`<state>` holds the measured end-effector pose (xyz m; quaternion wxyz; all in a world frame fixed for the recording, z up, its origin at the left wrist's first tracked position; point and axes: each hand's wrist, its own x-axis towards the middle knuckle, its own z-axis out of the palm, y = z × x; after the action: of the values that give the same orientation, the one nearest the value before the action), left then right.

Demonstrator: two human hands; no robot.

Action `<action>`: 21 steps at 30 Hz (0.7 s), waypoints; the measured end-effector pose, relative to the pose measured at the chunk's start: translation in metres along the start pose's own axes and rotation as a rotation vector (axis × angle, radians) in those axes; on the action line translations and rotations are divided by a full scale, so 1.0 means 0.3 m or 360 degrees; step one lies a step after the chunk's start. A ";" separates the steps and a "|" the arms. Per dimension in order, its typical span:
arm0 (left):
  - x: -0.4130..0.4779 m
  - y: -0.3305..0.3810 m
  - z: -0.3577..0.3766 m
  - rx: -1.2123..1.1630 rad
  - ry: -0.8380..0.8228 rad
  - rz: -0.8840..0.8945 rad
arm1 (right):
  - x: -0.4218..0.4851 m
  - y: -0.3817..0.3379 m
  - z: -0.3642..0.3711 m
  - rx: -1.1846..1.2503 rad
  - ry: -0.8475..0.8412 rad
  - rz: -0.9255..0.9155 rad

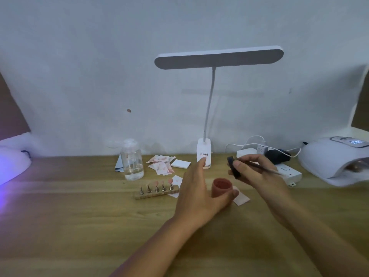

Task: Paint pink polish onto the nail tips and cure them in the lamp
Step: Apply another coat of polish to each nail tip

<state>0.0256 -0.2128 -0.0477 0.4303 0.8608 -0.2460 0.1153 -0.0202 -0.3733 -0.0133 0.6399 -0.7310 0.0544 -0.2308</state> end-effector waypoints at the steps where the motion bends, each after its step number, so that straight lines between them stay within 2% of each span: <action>1: 0.001 -0.014 0.000 0.0093 -0.0066 -0.0096 | 0.008 0.002 -0.007 -0.0132 0.0070 -0.0031; 4: -0.002 -0.044 0.009 0.0236 -0.0215 -0.0105 | 0.009 0.014 -0.012 -0.0319 0.0069 -0.0133; 7: -0.008 -0.046 0.017 0.0096 -0.0184 -0.0002 | -0.001 0.042 -0.006 -0.0440 -0.0131 -0.0221; 12: -0.020 -0.044 0.005 -0.0047 -0.0053 0.0108 | -0.001 0.013 -0.026 -0.0366 -0.0396 -0.0200; 16: -0.031 -0.041 0.003 -0.0054 -0.0024 0.0188 | 0.000 -0.001 -0.031 -0.0372 -0.0499 -0.0242; 21: -0.038 -0.032 -0.001 -0.0095 -0.0024 0.0219 | 0.011 -0.008 -0.034 -0.0466 -0.0502 -0.0286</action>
<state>0.0209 -0.2039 -0.0588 0.4449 0.8295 -0.3112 0.1308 -0.0219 -0.3834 -0.0092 0.5044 -0.8450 -0.0787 -0.1593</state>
